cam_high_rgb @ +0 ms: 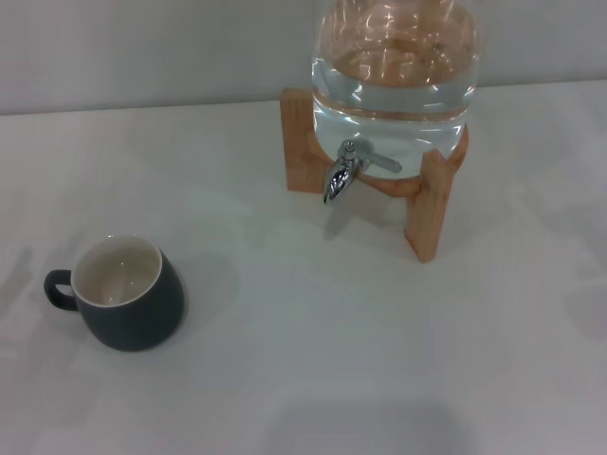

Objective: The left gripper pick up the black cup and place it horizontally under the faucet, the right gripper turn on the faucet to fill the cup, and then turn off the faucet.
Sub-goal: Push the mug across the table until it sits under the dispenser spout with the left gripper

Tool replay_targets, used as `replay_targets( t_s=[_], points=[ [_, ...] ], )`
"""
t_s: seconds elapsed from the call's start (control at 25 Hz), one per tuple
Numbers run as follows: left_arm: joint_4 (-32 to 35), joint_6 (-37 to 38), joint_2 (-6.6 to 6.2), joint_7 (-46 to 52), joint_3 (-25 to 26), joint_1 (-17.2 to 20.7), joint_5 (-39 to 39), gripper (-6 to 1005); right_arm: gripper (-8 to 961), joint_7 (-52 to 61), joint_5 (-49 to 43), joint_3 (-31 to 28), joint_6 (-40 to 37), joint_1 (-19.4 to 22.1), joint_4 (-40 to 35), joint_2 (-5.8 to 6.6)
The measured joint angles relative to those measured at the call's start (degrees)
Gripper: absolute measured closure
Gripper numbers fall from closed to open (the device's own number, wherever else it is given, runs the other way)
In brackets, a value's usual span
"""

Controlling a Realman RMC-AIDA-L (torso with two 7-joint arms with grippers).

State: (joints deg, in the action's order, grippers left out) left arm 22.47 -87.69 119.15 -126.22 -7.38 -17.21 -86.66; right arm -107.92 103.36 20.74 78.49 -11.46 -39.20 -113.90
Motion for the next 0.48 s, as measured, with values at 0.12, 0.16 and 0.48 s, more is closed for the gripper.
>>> replay_targets(
  t_s=[0.12, 0.16, 0.48],
  points=[
    [0.1, 0.3, -0.04, 0.9, 0.0, 0.0, 0.0, 127, 110, 0.0, 0.0, 0.0, 0.0, 0.0, 0.0, 0.00],
    [0.1, 0.4, -0.05, 0.9, 0.0, -0.1, 0.0, 127, 110, 0.0, 0.1, 0.0, 0.0, -0.1, 0.0, 0.00],
    [-0.2, 0.5, 0.10, -1.7, 0.0, 0.1, -0.4, 128, 110, 0.0, 0.1, 0.0, 0.0, -0.4, 0.0, 0.00]
  ],
)
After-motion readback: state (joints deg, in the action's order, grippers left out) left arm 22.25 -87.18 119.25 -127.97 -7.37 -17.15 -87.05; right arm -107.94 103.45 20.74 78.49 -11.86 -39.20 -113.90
